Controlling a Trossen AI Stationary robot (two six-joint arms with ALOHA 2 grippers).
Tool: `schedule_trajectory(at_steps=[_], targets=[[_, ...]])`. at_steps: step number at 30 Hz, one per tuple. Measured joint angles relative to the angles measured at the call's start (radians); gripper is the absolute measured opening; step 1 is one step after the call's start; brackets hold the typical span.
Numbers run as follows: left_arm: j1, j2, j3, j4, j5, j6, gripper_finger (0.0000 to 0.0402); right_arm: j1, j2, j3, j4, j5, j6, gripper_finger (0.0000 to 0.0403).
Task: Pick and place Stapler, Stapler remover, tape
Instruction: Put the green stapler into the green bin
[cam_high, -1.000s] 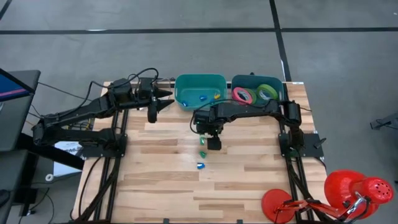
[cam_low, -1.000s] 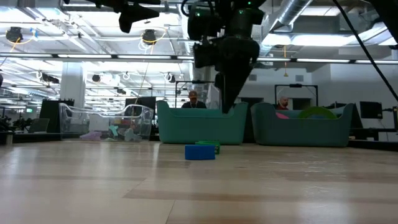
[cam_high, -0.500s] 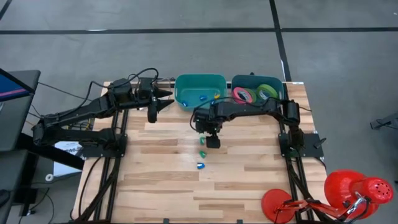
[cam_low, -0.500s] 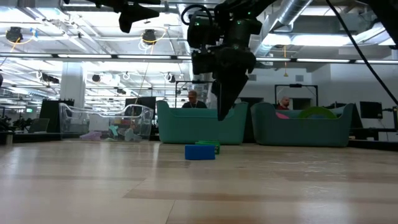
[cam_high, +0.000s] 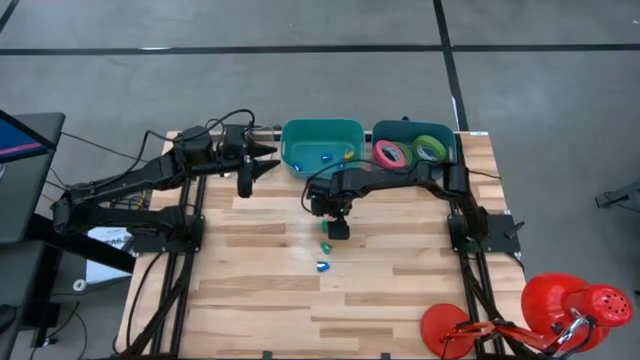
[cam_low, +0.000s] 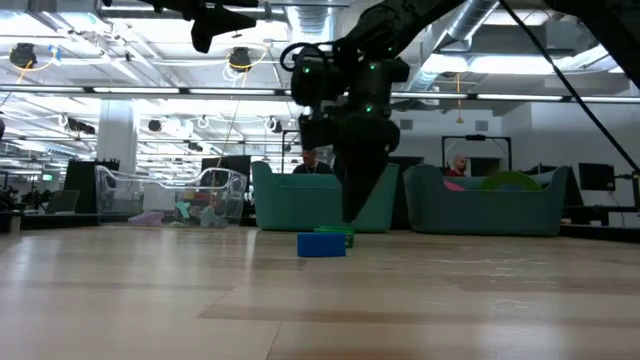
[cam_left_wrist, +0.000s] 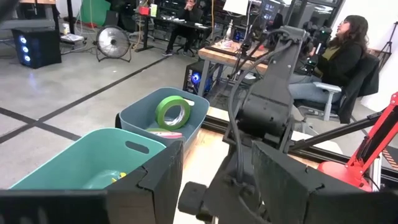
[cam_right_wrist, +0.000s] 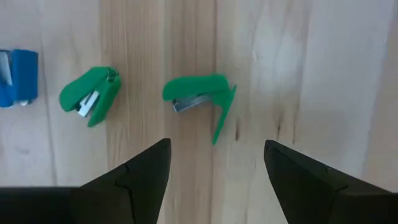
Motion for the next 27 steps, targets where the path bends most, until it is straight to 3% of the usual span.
schedule_trajectory(at_steps=[14, 27], targets=[[0.0, 0.0, 0.0, 0.0, -0.006, 0.0, 0.0181, -0.001, 0.047, -0.001, 0.061, 0.037, -0.008, 0.0243], [0.0, 0.0, 0.0, 0.0, -0.007, 0.0, 0.0181, 0.009, 0.046, 0.0, 0.056, 0.089, -0.034, 0.0145]])
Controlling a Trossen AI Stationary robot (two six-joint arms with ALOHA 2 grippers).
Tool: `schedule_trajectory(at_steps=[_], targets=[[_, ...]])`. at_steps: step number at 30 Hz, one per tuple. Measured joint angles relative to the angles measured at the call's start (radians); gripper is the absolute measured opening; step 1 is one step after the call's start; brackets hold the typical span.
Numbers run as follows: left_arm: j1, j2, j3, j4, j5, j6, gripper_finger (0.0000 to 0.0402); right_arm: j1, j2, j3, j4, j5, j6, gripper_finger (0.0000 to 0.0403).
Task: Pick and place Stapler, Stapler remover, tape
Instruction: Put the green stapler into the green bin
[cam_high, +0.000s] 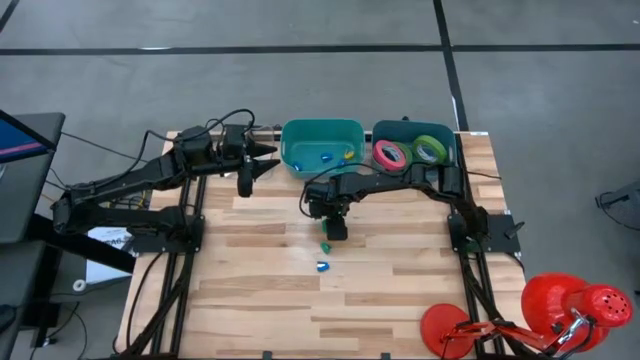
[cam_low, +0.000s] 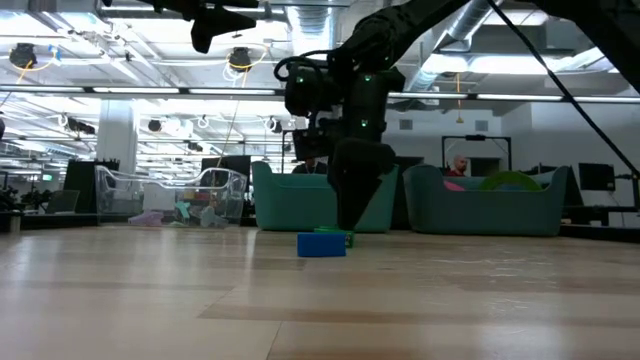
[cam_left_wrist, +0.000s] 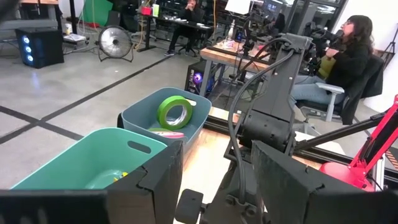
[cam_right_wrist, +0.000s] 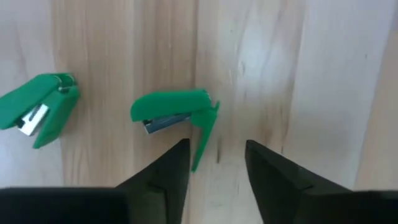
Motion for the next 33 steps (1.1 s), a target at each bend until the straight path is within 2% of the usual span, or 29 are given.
schedule_trajectory(at_steps=[10, 22, 29, 33], targets=[[0.0, 0.0, 0.0, 0.0, 0.0, 0.0, 0.0181, 0.0, 0.002, 0.0, 0.003, -0.008, -0.01, 0.0073], [0.0, 0.0, 0.0, 0.0, 0.0, 0.0, 0.0181, 0.0, 0.002, 0.0, -0.016, -0.008, -0.01, 0.0051], [0.0, 0.0, 0.0, 0.0, 0.0, 0.0, 0.0181, 0.0, 0.002, 0.0, -0.02, -0.01, -0.01, 0.0006], [0.0, 0.0, 0.0, 0.0, 0.0, 0.0, 0.0181, 0.0, 0.002, 0.0, -0.021, -0.012, -0.009, 0.0008]])
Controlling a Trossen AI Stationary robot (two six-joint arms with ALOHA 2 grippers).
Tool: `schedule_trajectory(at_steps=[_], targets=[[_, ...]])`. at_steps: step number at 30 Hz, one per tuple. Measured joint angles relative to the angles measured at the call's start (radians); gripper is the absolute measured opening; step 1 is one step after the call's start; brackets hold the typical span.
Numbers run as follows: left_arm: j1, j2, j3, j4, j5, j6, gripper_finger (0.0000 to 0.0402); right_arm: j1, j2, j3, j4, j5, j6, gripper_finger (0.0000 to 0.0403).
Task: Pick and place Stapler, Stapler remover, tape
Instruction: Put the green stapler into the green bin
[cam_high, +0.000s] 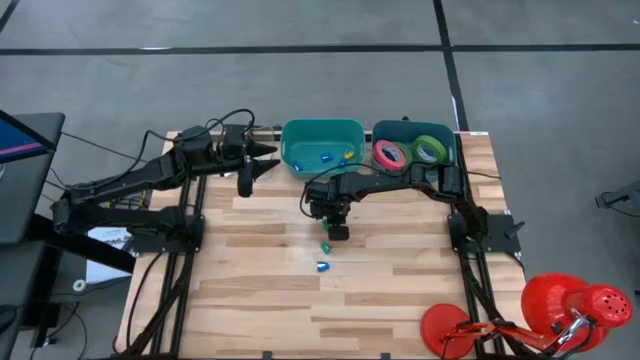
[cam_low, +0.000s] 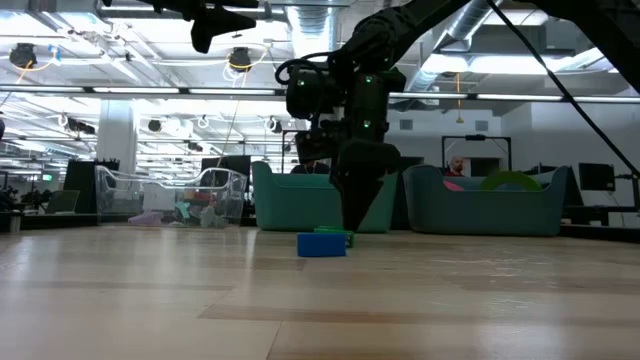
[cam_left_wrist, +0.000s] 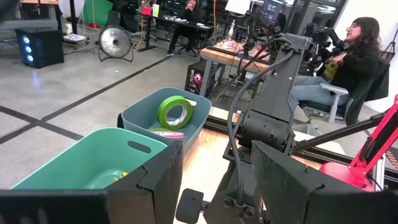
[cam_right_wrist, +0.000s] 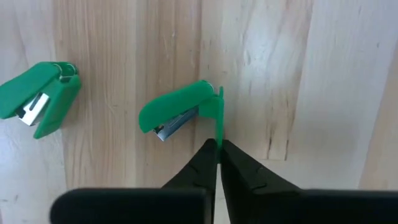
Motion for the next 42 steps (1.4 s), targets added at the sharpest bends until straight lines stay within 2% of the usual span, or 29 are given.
schedule_trajectory(at_steps=[13, 24, 31, 42], targets=[[0.0, 0.0, 0.0, 0.0, 0.0, 0.0, 0.0181, -0.001, -0.005, 0.033, -0.028, 0.0, 0.024, 0.0001], [0.0, 0.0, 0.0, 0.0, 0.0, 0.0, 0.0181, -0.038, -0.006, 0.171, -0.087, 0.003, 0.044, 0.0], [0.0, 0.0, 0.0, 0.0, 0.0, 0.0, 0.0181, -0.108, -0.089, 0.176, -0.11, 0.005, 0.037, 0.0], [0.0, 0.0, 0.0, 0.0, 0.0, 0.0, 0.0181, -0.244, -0.237, 0.15, -0.052, 0.034, 0.017, 0.0]])
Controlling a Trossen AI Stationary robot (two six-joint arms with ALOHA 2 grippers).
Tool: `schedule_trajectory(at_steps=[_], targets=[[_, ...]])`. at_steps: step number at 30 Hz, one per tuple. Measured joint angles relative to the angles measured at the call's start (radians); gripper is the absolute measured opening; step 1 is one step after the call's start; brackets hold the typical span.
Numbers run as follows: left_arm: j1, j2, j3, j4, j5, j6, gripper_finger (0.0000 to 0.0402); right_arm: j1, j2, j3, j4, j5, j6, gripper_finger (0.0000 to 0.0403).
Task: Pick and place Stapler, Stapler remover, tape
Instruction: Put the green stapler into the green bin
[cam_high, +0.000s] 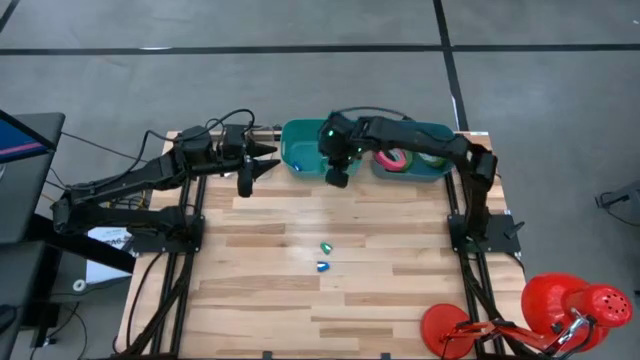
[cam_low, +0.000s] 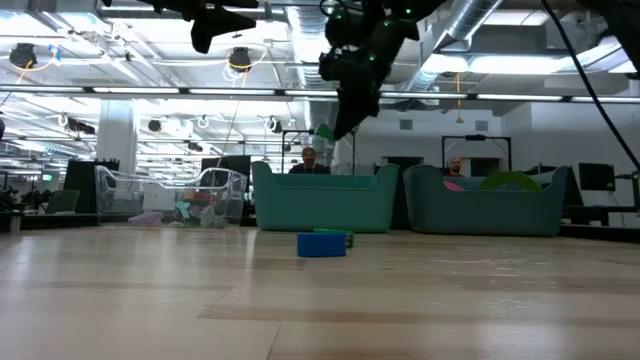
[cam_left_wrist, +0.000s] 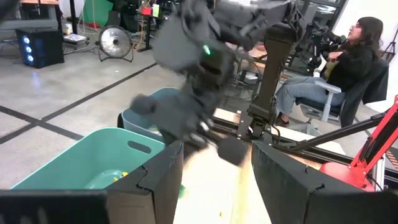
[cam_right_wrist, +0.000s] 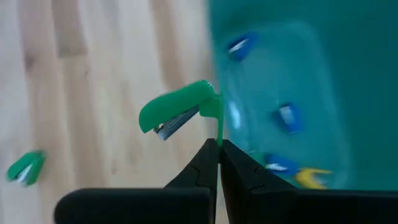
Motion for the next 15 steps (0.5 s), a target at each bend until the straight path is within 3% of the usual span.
schedule_trajectory(at_steps=[15], targets=[[0.0, 0.0, 0.0, 0.0, 0.0, 0.0, 0.0181, -0.209, -0.005, -0.021, 0.119, 0.004, -0.01, 0.0]])
